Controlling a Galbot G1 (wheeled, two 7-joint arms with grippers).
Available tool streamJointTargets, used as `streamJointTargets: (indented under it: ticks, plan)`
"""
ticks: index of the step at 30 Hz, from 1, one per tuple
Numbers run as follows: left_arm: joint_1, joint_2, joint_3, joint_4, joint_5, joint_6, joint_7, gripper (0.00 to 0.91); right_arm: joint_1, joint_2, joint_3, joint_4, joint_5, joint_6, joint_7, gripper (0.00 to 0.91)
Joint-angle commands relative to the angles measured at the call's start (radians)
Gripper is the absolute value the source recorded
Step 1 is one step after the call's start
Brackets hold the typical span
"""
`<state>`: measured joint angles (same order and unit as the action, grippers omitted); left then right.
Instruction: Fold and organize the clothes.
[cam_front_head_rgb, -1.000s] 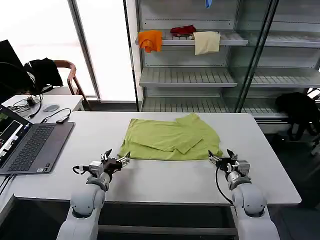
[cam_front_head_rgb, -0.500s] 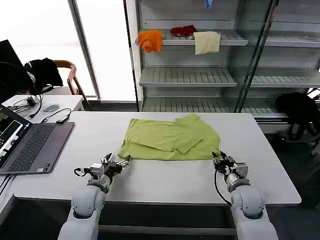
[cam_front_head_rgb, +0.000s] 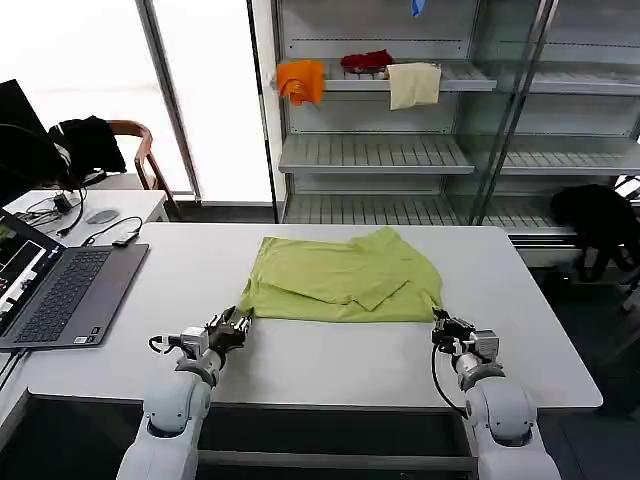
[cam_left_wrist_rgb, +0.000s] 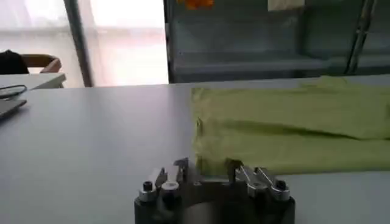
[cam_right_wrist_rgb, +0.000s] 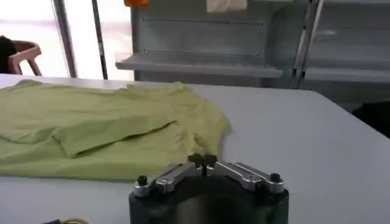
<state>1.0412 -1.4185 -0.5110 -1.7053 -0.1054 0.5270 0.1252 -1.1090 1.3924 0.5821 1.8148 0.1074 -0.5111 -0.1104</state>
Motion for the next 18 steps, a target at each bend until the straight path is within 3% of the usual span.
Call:
streamJointTargets:
  ticks: [1, 18]
  plan:
    - [-0.001, 0.000, 0.001, 0.003, -0.007, -0.001, -0.001, 0.010, -0.020, 0.000, 0.004, 0.012, -0.002, 0.010, -0.003, 0.000]
    - [0.095, 0.033, -0.003, -0.097, 0.000, 0.000, -0.026, 0.000, -0.211, -0.001, 0.016, 0.168, 0.022, 0.045, -0.018, 0.000]
